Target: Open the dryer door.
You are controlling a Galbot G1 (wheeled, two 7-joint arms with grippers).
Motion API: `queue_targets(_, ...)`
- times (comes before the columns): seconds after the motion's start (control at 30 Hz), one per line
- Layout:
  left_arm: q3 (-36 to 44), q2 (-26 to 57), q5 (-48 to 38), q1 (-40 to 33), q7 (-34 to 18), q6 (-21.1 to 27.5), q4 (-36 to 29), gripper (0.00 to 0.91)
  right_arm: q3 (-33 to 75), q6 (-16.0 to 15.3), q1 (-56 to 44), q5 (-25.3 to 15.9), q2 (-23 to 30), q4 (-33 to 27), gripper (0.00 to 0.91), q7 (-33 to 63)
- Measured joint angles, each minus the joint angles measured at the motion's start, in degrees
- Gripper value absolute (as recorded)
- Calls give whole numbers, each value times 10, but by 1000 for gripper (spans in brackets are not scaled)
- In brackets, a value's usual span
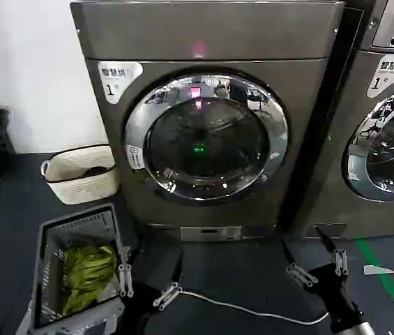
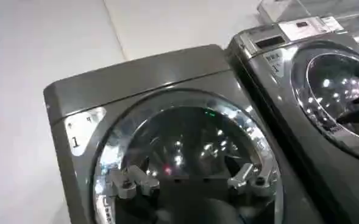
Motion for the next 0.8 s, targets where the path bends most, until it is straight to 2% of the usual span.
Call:
queue_targets(0.17,2,-1,6,-3,0,3,0,907,-65,-8,110,28,-66,-54,907,-1)
queue_targets(0.4,-8,-5,9,8,1,3,-11,907,-181,-9,269,67,-120,-127,907,-14)
queue_targets(0.6,-10,-9,15,17,2,3,-13,907,-282,-10,411,86,-126,-193,907,-15)
queue_targets(0.8,-10,-13,17,18,3,4,-15,907,-357,0,509,91,-117,-255,907,-27)
